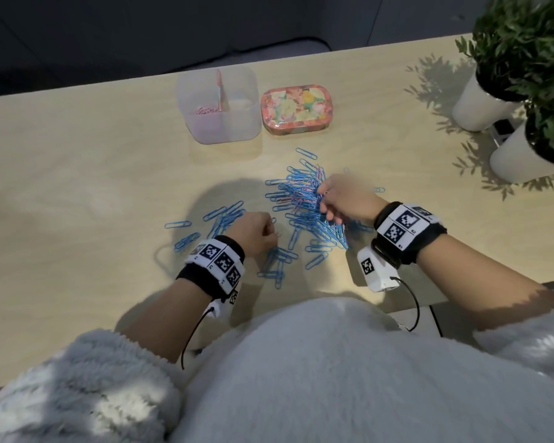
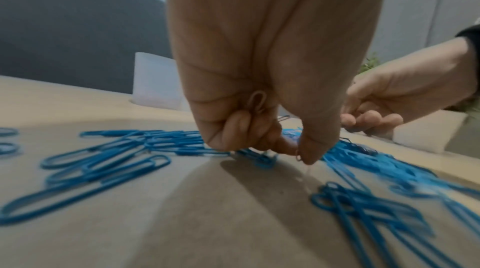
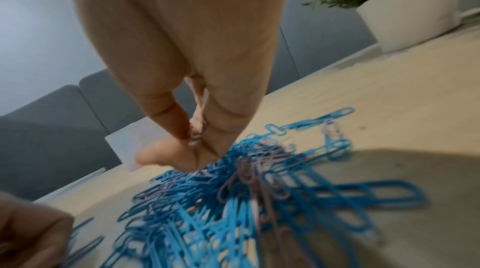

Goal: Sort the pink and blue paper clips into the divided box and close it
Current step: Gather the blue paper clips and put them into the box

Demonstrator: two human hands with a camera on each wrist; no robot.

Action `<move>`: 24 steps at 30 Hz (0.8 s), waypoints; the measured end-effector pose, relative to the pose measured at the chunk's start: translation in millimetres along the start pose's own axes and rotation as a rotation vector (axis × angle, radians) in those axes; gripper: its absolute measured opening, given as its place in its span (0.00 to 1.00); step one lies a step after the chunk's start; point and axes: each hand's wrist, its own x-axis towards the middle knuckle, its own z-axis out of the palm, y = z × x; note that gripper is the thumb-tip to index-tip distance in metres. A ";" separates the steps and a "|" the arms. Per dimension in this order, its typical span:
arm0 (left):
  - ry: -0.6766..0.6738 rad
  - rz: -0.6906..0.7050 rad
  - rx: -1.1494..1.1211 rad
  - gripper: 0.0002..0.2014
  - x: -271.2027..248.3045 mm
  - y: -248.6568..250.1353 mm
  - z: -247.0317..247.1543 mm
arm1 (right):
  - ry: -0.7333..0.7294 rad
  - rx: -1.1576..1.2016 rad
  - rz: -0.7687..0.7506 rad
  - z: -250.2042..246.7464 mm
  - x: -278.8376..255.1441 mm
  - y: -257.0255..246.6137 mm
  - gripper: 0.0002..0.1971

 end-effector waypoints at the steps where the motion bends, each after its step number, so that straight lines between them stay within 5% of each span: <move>1: 0.011 -0.021 -0.073 0.04 0.8 -1.5 -2.7 | -0.007 -0.048 -0.028 4.4 2.9 -4.0 0.09; 8: 0.071 -0.149 -0.784 0.14 10.4 -7.5 -32.4 | -0.031 -0.671 -0.277 25.2 16.0 -16.6 0.07; 16: 0.069 -0.173 -1.119 0.10 20.6 -5.0 -39.5 | -0.052 -0.621 -0.222 14.3 13.0 -10.2 0.03; 21: 0.037 -0.297 -1.110 0.10 32.0 -7.7 -43.5 | 0.045 -0.712 -0.296 23.9 17.6 -22.4 0.08; 24: 0.107 -0.243 -0.692 0.10 38.9 -10.2 -38.7 | 0.027 -0.710 -0.273 35.5 29.8 -29.9 0.07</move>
